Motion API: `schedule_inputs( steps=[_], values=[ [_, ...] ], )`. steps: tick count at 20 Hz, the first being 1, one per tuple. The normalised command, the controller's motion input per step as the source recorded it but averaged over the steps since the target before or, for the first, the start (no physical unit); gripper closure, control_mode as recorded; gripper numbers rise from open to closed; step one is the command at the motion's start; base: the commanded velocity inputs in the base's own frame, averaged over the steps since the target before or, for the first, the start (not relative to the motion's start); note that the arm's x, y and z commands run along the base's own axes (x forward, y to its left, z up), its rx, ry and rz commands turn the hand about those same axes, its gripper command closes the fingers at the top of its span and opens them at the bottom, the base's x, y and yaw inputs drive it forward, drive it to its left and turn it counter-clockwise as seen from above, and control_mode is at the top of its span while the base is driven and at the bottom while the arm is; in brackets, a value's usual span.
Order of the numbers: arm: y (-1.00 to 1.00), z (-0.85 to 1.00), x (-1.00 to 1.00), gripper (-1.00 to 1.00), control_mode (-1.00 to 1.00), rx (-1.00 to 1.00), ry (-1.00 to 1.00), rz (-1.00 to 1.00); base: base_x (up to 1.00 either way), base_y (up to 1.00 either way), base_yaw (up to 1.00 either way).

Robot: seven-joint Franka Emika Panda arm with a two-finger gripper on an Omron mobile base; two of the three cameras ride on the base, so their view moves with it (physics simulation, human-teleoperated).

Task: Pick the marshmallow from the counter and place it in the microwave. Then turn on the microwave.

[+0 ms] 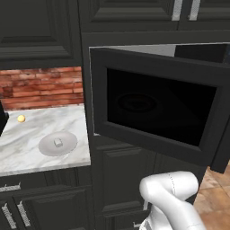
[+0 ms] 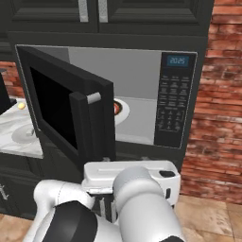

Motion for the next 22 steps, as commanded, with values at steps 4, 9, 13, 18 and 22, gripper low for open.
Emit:
schedule_inputs(
  steps=[4, 9, 13, 18, 22],
  values=[
    [0.00, -0.13, 0.46, -1.00, -1.00, -0.02, 0.00, 0.05, 0.00, 0.00, 0.00],
    [0.00, -0.15, 0.43, -1.00, -1.00, 0.00, 0.00, 0.09, 0.00, 0.00, 0.00],
    [0.00, -0.09, 0.34, -1.00, -1.00, 0.00, -0.01, 0.09, 0.00, 0.00, 0.00],
    [0.00, -0.03, 0.27, -1.00, -1.00, 0.00, -0.01, 0.10, 0.00, 0.00, 0.00],
    [-0.01, -0.03, 0.27, -1.00, -1.00, 0.00, -0.02, 0.13, 0.00, 0.00, 0.00]
  ],
)
